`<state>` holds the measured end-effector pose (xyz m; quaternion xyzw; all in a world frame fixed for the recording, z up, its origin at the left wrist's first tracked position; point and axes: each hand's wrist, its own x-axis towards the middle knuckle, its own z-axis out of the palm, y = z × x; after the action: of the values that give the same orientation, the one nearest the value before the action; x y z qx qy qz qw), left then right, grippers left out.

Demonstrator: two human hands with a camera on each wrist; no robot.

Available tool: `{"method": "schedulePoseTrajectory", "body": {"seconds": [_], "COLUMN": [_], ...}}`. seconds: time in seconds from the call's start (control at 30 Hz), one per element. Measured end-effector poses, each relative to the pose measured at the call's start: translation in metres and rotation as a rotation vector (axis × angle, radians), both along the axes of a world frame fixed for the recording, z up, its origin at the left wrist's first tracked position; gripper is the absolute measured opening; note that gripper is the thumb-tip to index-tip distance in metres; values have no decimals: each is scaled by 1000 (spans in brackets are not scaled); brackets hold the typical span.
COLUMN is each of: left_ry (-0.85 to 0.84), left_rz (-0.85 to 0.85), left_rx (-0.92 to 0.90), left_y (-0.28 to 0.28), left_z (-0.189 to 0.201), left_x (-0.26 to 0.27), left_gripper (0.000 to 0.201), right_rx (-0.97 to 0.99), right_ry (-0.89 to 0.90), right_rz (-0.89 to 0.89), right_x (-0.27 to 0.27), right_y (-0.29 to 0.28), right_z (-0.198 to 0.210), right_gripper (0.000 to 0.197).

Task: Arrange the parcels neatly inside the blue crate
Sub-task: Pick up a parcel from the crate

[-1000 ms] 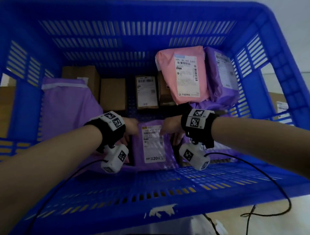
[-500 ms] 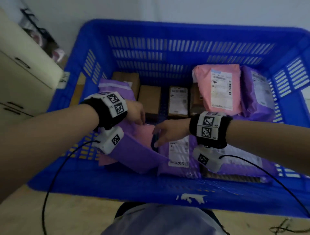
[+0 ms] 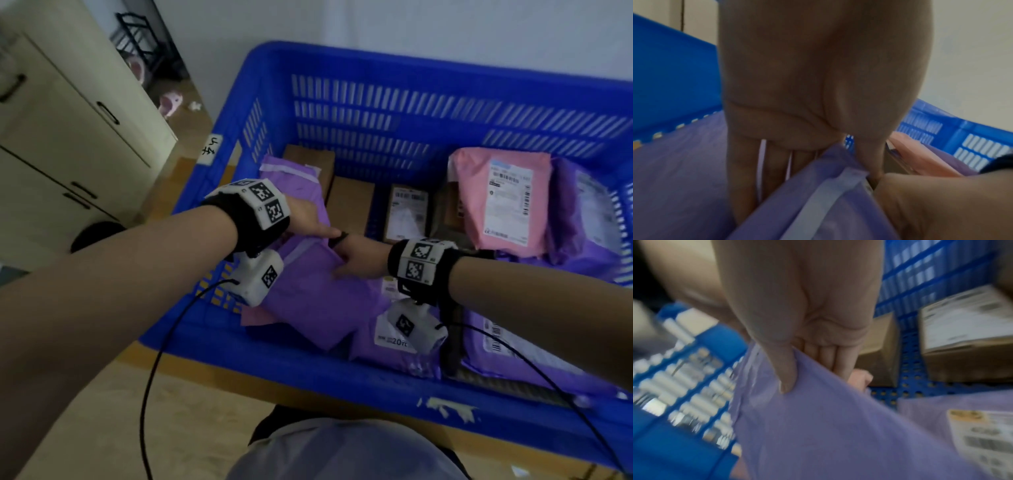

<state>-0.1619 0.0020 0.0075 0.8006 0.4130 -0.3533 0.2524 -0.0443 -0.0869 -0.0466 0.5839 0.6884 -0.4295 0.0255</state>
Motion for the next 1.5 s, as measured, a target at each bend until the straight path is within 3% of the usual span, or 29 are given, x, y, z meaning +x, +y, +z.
{"method": "schedulePoseTrajectory", "body": {"seconds": [0.17,0.3,0.4,0.5,0.57,0.73,0.83,0.93,1.0,1.07,1.17,1.3,1.4,1.43,1.5], "left_ry": [-161,-387,-430,-518,-547,-526,-612,-785,-857,-836,-842,-912,-904,-893,-862], "left_rz": [132,432,525,601,610,665,747,944,1037,1000,948,854,783,760,734], "left_rx": [-112,-238,-303,-407,-338,-566,-503,-436,-472,-521,-575,-501,-528,-532,-520], "left_y": [16,33,49,65,69,72,67,65,63,61,58,54,54,54,50], "left_z": [24,52,67,70,74,80,76,70,68,69,70,73,72,70,67], "left_x": [4,19,27,26,23,26,32,33,33,32,29,26,21,19,19], "left_gripper": [66,78,83,73,59,73,63,26,14,18,44,43,66,73,81], "right_rx": [71,185,364,569,676,772,860,853,854,835,812,773,620,517,311], "right_ry": [46,63,64,73,127,244,258,214,169,164,216,135,406,569,840], "right_rz": [-91,-165,-219,-303,-357,-388,-372,-444,-457,-499,-583,-639,-844,-943,-1091], "right_x": [34,61,83,102,115,124,122,126,128,130,130,136,134,132,127], "right_y": [4,10,11,7,7,4,2,3,2,0,-5,-6,-9,-12,-16], "right_z": [28,64,100,129,138,144,137,130,127,123,122,120,122,124,128], "right_gripper": [28,25,21,17,19,15,21,21,21,24,26,64,80,76,49]}}
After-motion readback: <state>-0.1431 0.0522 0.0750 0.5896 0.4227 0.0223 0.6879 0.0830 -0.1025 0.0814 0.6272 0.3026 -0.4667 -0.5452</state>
